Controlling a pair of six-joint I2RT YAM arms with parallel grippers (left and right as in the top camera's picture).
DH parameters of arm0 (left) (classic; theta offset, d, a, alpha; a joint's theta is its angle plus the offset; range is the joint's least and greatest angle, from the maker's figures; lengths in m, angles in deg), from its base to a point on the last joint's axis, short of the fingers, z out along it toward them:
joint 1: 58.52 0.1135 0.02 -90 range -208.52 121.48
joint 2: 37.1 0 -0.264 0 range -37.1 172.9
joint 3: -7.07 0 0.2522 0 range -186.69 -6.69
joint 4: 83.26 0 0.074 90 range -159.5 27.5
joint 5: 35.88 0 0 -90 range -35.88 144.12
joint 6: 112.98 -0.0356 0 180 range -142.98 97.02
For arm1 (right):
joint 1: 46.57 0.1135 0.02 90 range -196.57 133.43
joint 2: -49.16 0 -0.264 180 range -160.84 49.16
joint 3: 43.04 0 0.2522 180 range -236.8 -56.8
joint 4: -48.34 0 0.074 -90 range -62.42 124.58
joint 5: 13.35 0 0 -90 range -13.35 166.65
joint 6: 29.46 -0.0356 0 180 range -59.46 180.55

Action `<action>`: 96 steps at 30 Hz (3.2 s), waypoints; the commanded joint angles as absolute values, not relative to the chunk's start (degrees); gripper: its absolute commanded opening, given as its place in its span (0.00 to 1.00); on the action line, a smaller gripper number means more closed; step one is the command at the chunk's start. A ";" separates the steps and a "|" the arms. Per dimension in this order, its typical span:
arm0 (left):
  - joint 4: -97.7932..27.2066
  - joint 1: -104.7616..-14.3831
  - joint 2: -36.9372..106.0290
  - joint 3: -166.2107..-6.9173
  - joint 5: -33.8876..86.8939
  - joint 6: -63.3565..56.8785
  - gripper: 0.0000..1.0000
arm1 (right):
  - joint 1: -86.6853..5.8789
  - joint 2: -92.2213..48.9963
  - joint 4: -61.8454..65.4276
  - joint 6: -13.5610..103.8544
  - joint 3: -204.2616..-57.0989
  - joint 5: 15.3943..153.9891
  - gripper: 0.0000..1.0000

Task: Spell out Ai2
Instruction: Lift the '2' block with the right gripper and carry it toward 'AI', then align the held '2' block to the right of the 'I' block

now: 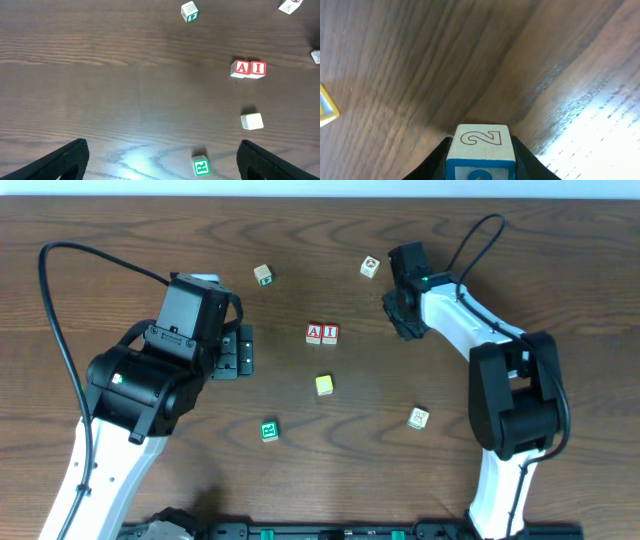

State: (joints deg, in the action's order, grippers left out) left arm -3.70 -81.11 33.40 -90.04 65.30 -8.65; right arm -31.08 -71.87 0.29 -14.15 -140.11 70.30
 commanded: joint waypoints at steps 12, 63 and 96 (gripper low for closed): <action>-3.50 -81.05 33.33 -90.43 66.15 -8.67 0.95 | -24.46 -64.29 -4.47 12.47 -140.33 61.23 0.20; -3.50 -81.05 33.33 -90.41 66.15 -8.67 0.95 | -13.86 -68.62 -3.79 27.79 -140.31 60.20 0.23; -3.50 -81.05 33.33 -90.43 66.15 -8.67 0.95 | -13.86 -70.98 -3.33 26.72 -139.48 63.57 0.32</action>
State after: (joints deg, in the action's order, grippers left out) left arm -3.70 -81.11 33.40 -90.04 65.30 -8.65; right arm -14.19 -69.88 -3.47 27.07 -139.98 63.68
